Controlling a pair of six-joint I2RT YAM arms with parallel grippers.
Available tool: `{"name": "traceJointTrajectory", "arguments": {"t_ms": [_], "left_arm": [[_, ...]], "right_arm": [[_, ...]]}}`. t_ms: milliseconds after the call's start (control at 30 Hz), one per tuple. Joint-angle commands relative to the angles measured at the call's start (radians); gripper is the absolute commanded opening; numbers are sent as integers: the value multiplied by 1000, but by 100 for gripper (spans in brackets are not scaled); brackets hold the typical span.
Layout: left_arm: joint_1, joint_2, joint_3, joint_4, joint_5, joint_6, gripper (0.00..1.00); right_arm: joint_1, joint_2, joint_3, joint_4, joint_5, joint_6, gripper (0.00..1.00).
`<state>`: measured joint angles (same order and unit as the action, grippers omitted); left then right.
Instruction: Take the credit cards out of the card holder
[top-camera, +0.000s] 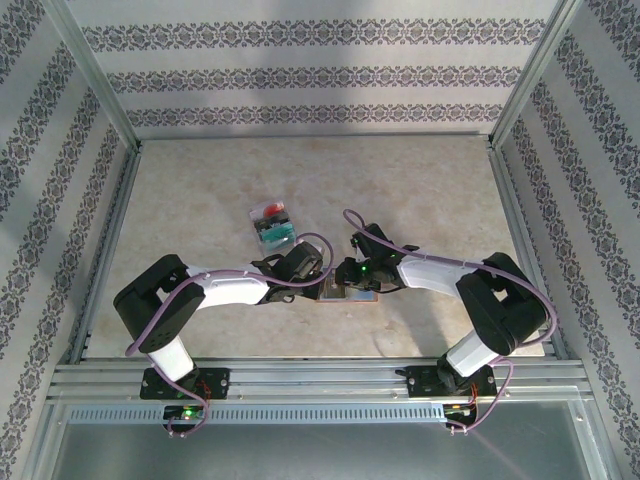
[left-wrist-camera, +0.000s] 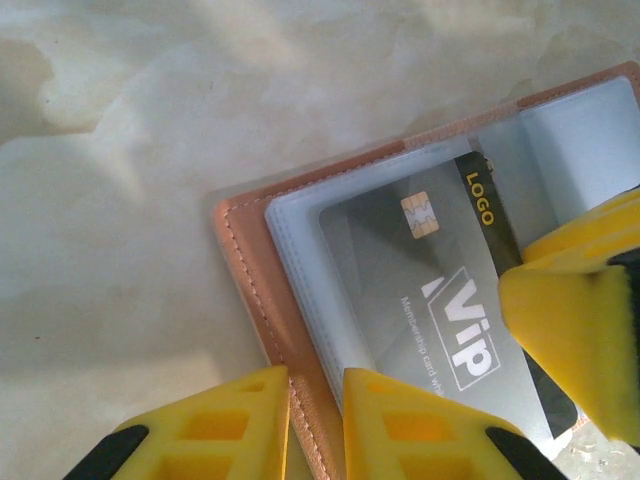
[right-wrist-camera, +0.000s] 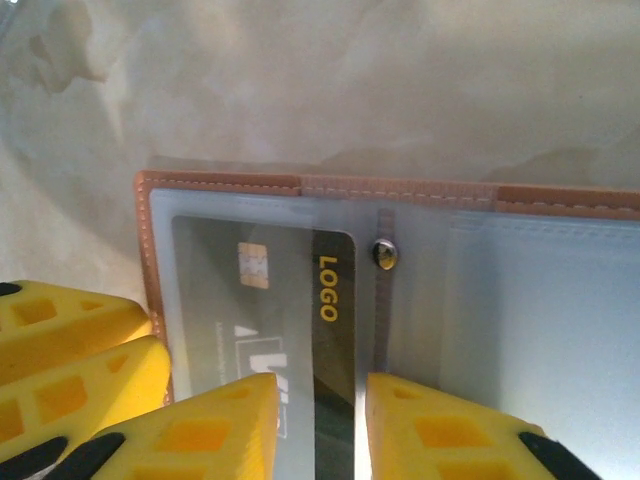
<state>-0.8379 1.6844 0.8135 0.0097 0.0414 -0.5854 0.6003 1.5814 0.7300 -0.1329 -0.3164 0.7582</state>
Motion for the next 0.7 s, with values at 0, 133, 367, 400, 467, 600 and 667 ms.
{"name": "traceJointTrajectory", "arguments": {"t_ms": [0,133,367,400,467,600,667], "left_arm": [[-11,5,-18,10,1,-20,20],[-11,11,-22,11,8,-25,19],[-11,23,-18,10,18,-26,17],[-11,24,-18,10,20,-26,17],[-10,24,-18,8,21,-27,17],[-10,24,-17,3,17,-25,16],[-12,24,-17,-2,13,-24,16]], "right_arm": [[13,17,8,22,-20,12,29],[13,19,1,43,-33,17,29],[6,-10,-24,89,-72,31,28],[3,-16,-29,101,-81,33,28],[-2,-29,-39,120,-96,39,28],[-13,-57,-62,148,-117,51,28],[-19,-70,-75,168,-131,57,28]]}}
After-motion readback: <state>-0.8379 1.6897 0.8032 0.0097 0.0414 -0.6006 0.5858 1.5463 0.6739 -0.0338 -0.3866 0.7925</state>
